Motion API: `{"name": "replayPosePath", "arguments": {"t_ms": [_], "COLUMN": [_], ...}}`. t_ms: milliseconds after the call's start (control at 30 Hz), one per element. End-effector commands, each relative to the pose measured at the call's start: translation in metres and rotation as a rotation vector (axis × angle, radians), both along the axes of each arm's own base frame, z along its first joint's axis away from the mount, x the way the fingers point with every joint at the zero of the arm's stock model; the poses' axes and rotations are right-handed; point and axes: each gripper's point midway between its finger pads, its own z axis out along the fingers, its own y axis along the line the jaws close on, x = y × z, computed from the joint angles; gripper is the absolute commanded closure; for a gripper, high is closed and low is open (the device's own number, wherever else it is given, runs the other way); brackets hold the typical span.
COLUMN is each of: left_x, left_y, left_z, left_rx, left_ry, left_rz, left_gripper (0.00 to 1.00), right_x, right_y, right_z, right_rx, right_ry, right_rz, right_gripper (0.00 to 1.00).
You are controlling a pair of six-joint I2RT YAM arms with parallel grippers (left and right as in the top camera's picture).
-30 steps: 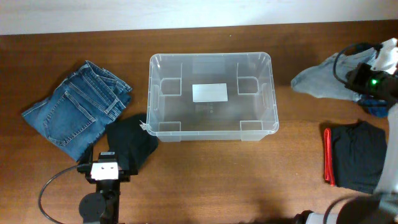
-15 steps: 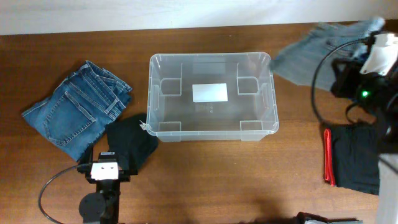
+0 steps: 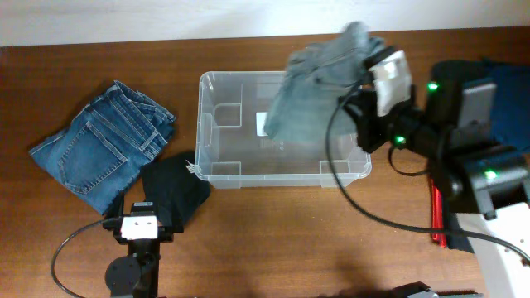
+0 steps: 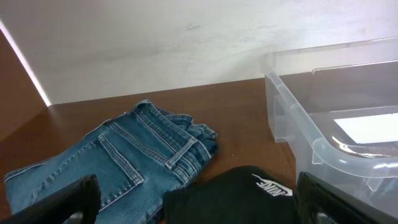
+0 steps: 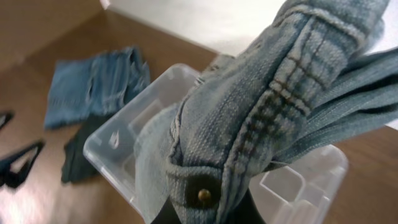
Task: Pack container
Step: 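Lift the light-blue jeans with the right gripper and carry them over the bin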
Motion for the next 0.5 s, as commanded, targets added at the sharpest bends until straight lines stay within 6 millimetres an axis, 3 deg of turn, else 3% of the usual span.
{"name": "replayPosePath", "arguments": {"t_ms": [0, 267, 467], "left_x": [0.000, 0.000, 0.000], "left_y": [-0.001, -0.001, -0.001], "left_z": [-0.001, -0.001, -0.001], "left_rx": [0.015, 0.015, 0.016], "left_ry": [-0.001, -0.001, -0.001], "left_rz": [-0.009, -0.009, -0.009], "left_gripper": [0.00, 0.00, 0.00], "right_x": [-0.005, -0.012, -0.011], "right_y": [0.028, 0.071, 0.077], "right_z": [0.001, -0.052, -0.075], "right_rx": [-0.069, -0.255, -0.332], "right_ry": [-0.064, -0.043, -0.038], "right_rz": [0.149, 0.415, 0.507], "right_gripper": [0.96, 0.96, 0.96]}}
